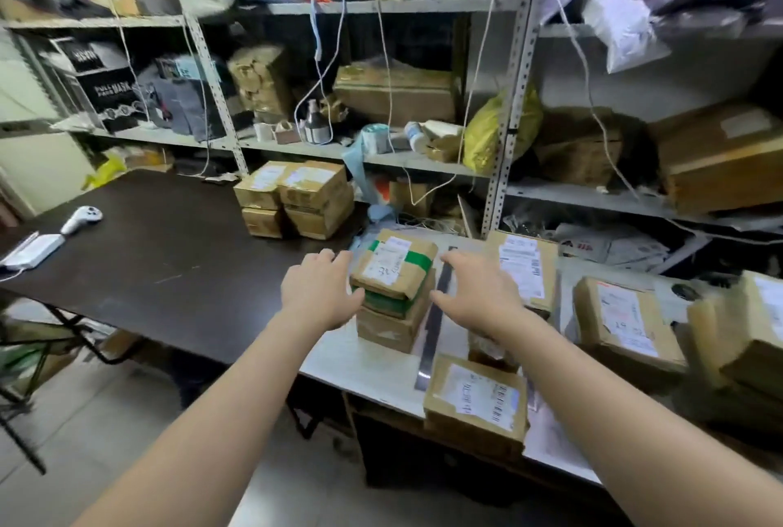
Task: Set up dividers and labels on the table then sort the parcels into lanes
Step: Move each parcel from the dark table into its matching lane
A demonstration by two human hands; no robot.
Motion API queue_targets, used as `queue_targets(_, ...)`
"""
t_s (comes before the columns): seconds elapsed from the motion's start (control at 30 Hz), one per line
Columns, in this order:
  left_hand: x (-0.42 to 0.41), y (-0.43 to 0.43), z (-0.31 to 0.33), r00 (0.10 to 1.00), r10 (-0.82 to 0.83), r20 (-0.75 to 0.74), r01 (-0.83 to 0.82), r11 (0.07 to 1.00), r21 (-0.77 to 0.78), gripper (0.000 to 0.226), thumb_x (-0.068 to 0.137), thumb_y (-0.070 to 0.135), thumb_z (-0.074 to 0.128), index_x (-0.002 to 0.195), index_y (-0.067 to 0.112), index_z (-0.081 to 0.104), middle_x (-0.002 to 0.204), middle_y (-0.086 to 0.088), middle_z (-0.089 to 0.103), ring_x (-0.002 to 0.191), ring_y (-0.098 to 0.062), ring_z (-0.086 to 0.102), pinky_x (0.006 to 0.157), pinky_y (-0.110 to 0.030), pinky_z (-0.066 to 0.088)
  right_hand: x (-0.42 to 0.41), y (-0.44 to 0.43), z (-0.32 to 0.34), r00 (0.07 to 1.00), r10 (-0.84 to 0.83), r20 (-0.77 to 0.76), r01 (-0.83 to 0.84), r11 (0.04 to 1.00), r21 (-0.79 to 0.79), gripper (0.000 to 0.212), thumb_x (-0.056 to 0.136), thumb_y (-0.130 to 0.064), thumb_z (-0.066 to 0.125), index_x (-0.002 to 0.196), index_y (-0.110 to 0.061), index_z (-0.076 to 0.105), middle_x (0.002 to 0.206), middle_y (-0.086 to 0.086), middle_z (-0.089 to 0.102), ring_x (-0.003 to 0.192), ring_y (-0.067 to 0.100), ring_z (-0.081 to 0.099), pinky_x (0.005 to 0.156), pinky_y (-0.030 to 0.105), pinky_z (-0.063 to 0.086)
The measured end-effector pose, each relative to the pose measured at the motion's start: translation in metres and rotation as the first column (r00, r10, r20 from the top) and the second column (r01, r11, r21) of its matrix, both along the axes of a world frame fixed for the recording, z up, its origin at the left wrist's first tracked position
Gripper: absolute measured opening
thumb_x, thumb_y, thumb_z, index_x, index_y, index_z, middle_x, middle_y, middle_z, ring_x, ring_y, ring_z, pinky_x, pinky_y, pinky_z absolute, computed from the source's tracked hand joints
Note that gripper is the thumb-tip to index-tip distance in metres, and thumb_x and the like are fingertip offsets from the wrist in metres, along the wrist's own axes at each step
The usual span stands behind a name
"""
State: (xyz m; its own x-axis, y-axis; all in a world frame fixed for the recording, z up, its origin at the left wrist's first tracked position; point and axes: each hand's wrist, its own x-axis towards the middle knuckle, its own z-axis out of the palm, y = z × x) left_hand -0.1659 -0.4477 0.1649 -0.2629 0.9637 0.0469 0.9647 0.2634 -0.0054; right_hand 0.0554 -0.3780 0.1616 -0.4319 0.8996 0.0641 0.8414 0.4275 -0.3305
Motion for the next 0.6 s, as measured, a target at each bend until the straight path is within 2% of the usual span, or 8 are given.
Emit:
queue_targets(0.03, -0.027, 0.000, 0.002, 1.000, 0.010, 0.005, -0.010, 1.000, 0.001, 0.065, 0.095, 0.056, 0.049, 0.150, 0.025, 0.036, 0.145, -0.002, 0.049, 0.133, -0.025, 0.046, 0.096, -0.040, 0.047, -0.028, 0.002, 0.001, 1.000, 0.005, -0.010, -0.005, 1.000, -0.005, 0.063, 0.090, -0.044, 0.066, 0.147, -0.026, 0.047, 0.141, -0.002, 0.057, 0.125, 0.022, 0.054, 0.097, 0.044, 0.052)
queue_targets(0.17, -0.125, 0.001, 0.004, 0.998, 0.060, 0.014, -0.060, 0.998, -0.018, 0.063, 0.096, 0.056, 0.049, 0.149, 0.024, 0.037, 0.142, -0.003, 0.049, 0.131, -0.026, 0.047, 0.094, -0.040, 0.045, -0.126, 0.015, 0.003, 1.000, 0.021, 0.010, -0.021, 0.999, -0.037, 0.067, 0.090, -0.047, 0.064, 0.151, -0.028, 0.043, 0.154, -0.004, 0.047, 0.141, 0.023, 0.043, 0.106, 0.048, 0.047)
queue_targets(0.33, -0.225, 0.031, -0.004, 0.993, 0.117, -0.015, -0.118, 0.993, -0.032, 0.065, 0.096, 0.056, 0.047, 0.151, 0.025, 0.034, 0.144, -0.003, 0.048, 0.131, -0.026, 0.046, 0.097, -0.039, 0.042, -0.227, 0.054, -0.005, 0.996, 0.079, 0.031, -0.077, 0.995, -0.056, 0.067, 0.092, -0.045, 0.063, 0.153, -0.025, 0.041, 0.155, -0.002, 0.046, 0.143, 0.023, 0.042, 0.109, 0.045, 0.044)
queue_targets(0.6, -0.356, 0.113, -0.023, 0.982, 0.183, -0.048, -0.187, 0.979, -0.081, 0.065, 0.095, 0.055, 0.048, 0.151, 0.025, 0.035, 0.142, -0.002, 0.049, 0.130, -0.026, 0.047, 0.096, -0.041, 0.043, -0.375, 0.153, -0.032, 0.990, 0.126, -0.056, -0.132, 0.985, -0.111, 0.069, 0.089, -0.048, 0.065, 0.152, -0.028, 0.042, 0.150, -0.003, 0.052, 0.137, 0.024, 0.049, 0.100, 0.046, 0.052)
